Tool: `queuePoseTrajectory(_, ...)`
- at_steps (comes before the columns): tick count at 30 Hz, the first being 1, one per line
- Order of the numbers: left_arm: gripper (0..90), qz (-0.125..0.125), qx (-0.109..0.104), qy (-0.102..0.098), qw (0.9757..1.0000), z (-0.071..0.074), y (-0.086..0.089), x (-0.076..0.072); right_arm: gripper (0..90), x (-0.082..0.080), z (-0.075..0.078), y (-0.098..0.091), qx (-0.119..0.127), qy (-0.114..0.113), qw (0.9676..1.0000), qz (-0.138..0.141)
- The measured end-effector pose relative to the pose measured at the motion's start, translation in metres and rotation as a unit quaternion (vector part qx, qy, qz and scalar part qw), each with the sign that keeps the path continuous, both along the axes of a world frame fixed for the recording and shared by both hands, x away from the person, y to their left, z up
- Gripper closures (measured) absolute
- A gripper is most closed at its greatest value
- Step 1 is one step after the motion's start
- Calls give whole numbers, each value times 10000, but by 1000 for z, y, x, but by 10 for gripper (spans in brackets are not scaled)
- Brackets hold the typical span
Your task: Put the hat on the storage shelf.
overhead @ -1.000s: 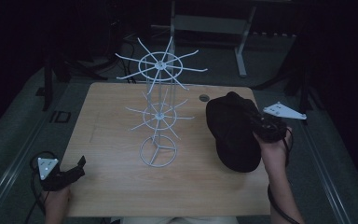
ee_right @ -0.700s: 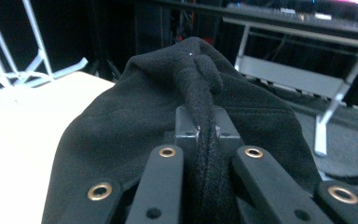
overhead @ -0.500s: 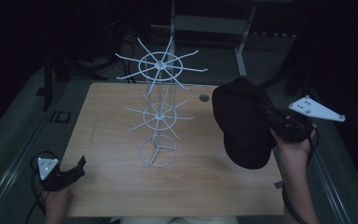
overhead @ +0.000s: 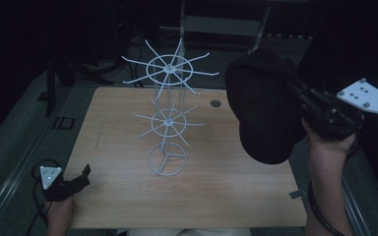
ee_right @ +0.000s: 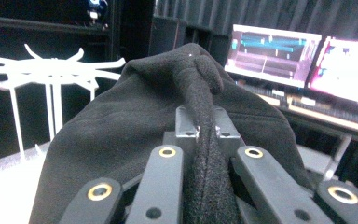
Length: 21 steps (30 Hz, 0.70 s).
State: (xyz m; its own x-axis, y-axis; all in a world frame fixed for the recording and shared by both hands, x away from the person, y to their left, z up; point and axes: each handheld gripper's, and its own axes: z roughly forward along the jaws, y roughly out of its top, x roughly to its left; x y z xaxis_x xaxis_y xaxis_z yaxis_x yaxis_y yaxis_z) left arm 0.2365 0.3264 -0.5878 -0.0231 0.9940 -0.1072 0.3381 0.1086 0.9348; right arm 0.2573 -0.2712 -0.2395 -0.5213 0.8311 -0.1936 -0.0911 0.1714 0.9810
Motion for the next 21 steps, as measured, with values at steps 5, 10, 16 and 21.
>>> queuePoseTrajectory(5, 14, -12, 5, -1, 10000, 0, 0, 0, 850, -12, 22, 18, -10, -333, 9991, 247)
queuePoseTrajectory(10, 14, -11, 7, -8, 10000, 0, 0, 0, 850, -20, 29, 38, -12, -411, 9972, 618)
queuePoseTrajectory(16, 15, -16, -3, -5, 10000, 0, 0, 0, 850, -21, 23, 64, -189, -345, 9942, 1001)
queuePoseTrajectory(21, 15, -15, -10, -8, 10000, 0, 0, 0, 849, -23, 14, 79, -308, -334, 9904, 1306)
